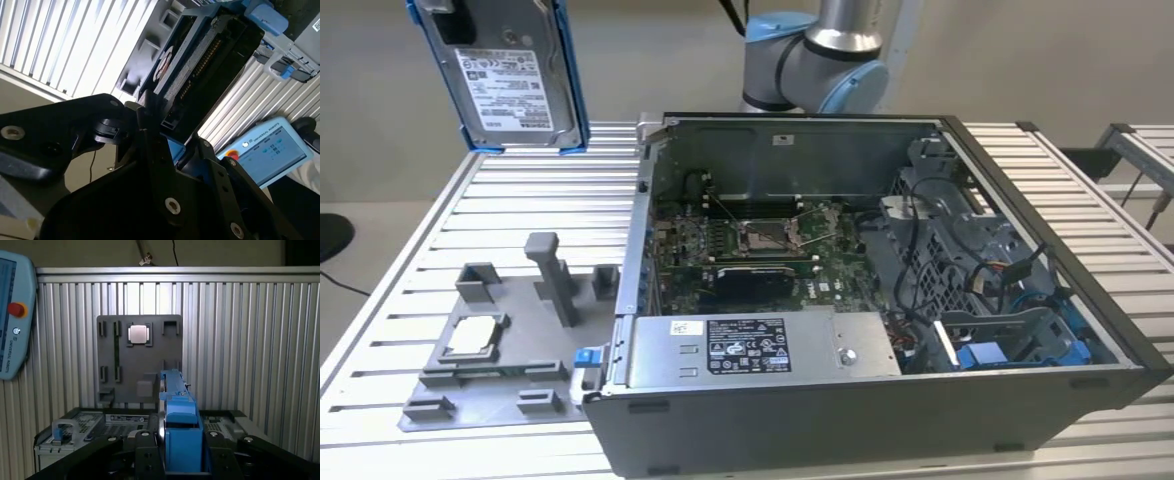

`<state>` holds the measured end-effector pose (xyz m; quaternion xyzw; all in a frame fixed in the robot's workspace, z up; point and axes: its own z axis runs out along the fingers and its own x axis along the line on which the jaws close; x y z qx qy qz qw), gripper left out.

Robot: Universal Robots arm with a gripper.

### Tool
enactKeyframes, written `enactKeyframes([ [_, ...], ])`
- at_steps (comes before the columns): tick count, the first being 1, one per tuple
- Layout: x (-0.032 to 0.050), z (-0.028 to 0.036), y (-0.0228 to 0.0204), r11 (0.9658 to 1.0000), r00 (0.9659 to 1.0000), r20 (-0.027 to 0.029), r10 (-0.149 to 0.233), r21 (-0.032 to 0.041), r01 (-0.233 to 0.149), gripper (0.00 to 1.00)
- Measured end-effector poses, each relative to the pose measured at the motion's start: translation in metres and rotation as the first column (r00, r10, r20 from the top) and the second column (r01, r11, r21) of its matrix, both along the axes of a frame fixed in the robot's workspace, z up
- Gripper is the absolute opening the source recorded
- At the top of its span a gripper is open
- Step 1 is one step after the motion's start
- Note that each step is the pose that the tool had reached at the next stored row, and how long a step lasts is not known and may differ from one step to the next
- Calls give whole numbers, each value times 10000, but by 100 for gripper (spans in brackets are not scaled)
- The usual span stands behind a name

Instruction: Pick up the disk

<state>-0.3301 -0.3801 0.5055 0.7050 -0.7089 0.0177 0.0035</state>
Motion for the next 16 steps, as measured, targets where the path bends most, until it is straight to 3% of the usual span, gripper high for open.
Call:
enactKeyframes([
  [8, 230, 0, 2, 10000, 10000, 0, -1, -47, 1, 0],
  [16, 569, 0, 2, 10000, 10000, -6, -1, -61, 1, 0],
])
